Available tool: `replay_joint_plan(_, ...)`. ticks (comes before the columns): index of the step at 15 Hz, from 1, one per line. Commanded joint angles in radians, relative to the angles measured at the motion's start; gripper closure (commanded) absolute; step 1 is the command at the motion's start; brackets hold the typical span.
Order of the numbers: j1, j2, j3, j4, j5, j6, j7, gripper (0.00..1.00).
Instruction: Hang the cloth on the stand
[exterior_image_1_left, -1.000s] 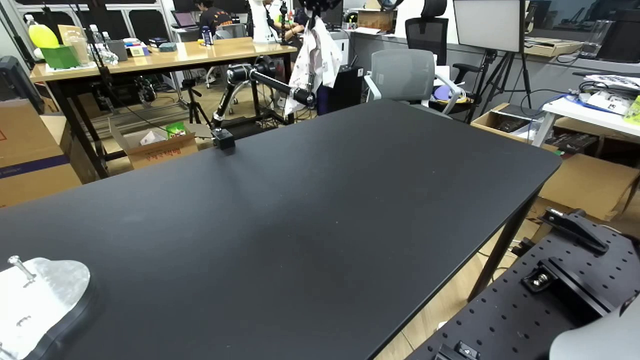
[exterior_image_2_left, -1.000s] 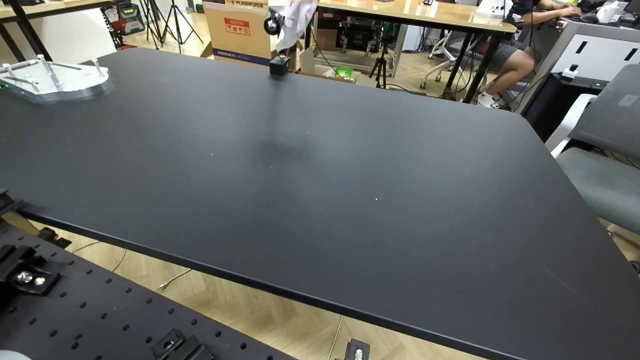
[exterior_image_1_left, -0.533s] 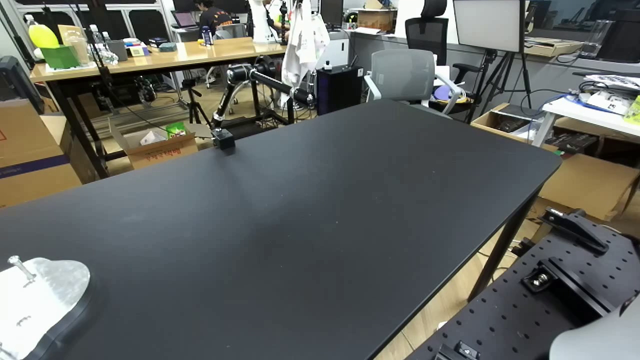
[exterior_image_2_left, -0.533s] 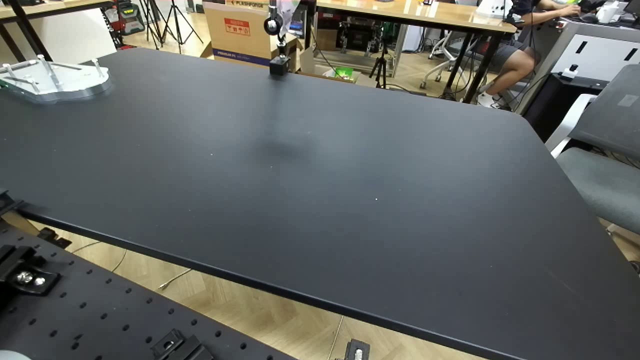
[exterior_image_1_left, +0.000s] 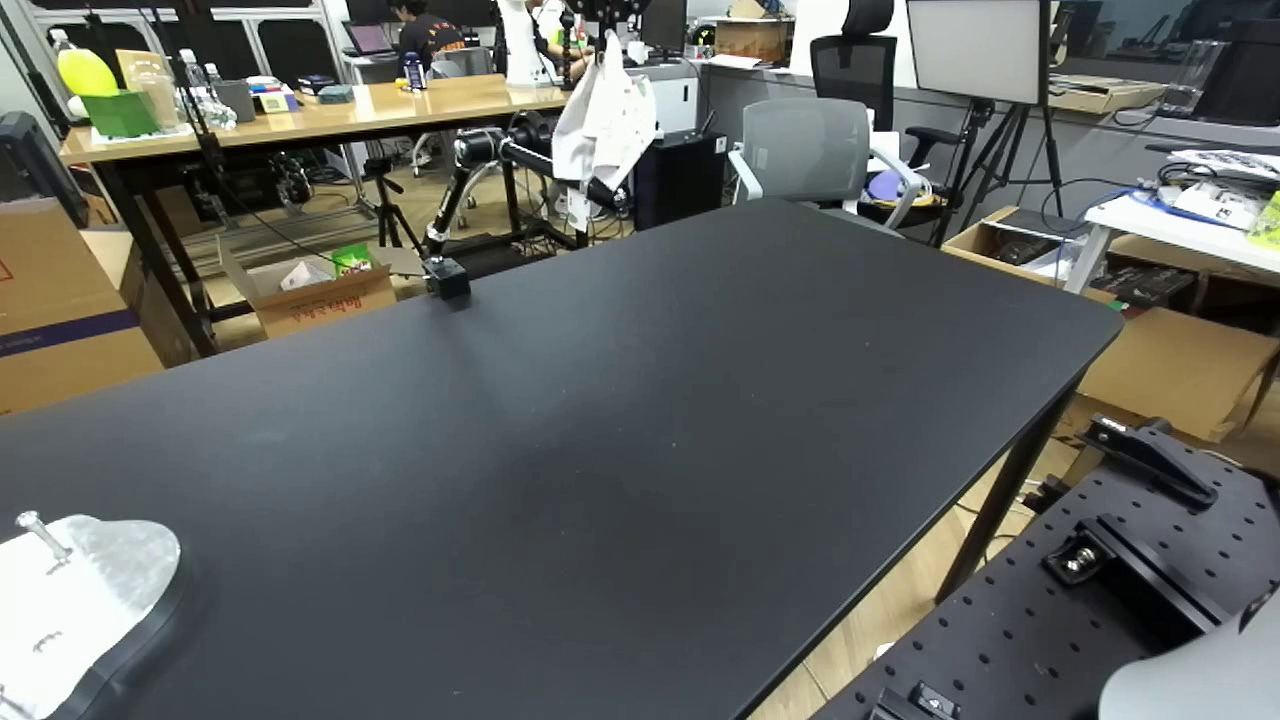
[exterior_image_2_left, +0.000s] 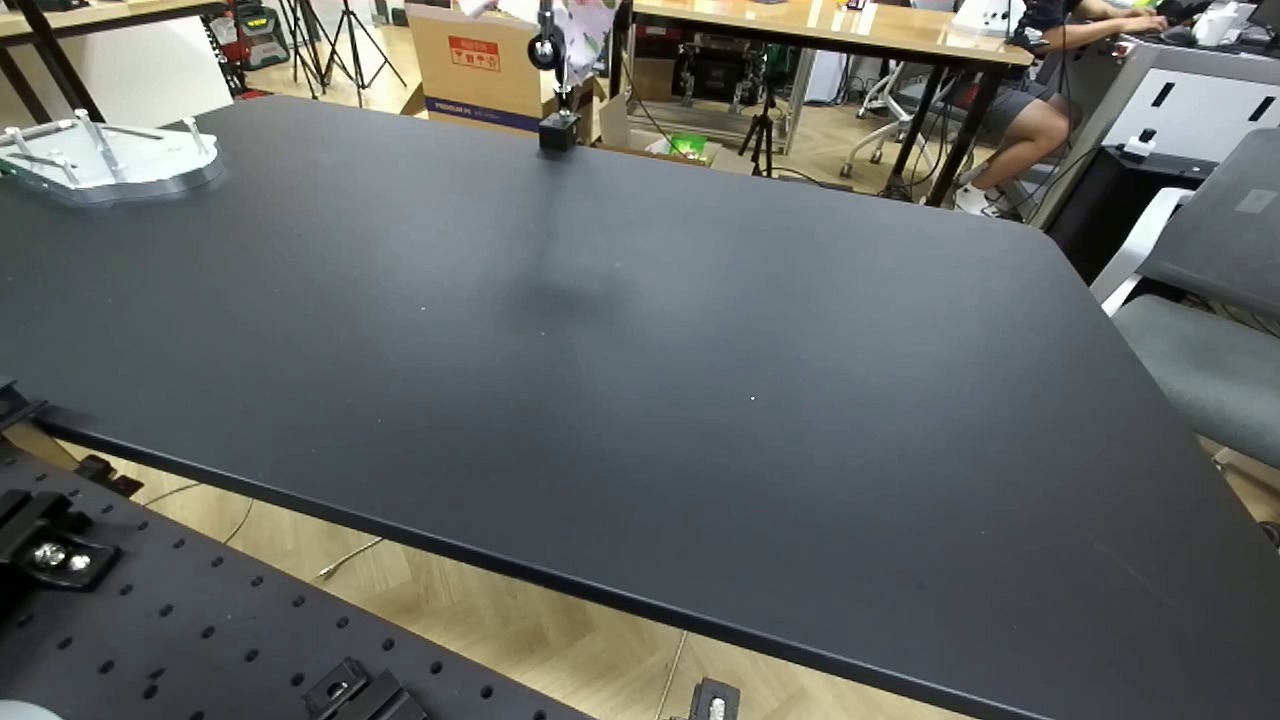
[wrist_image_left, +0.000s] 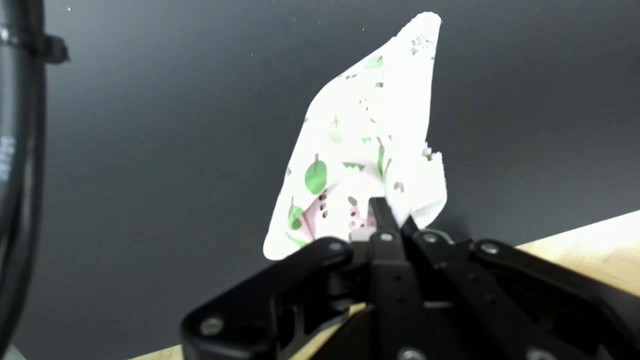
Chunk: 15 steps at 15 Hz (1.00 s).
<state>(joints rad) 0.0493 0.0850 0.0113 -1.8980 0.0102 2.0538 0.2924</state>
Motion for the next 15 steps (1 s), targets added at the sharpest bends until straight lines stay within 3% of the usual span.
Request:
replay_joint_plan(1,-0.001,0.043,0.007,0.060,0.019,-0.084,0.014,1.00)
replay_joint_plan(9,0.002,0.064,0.008,0.055,0.023,-0.162,0.016,1.00)
replay_joint_plan(15,0.002,0.078,0.008,0.044,0.027,-0.146,0.005,1.00)
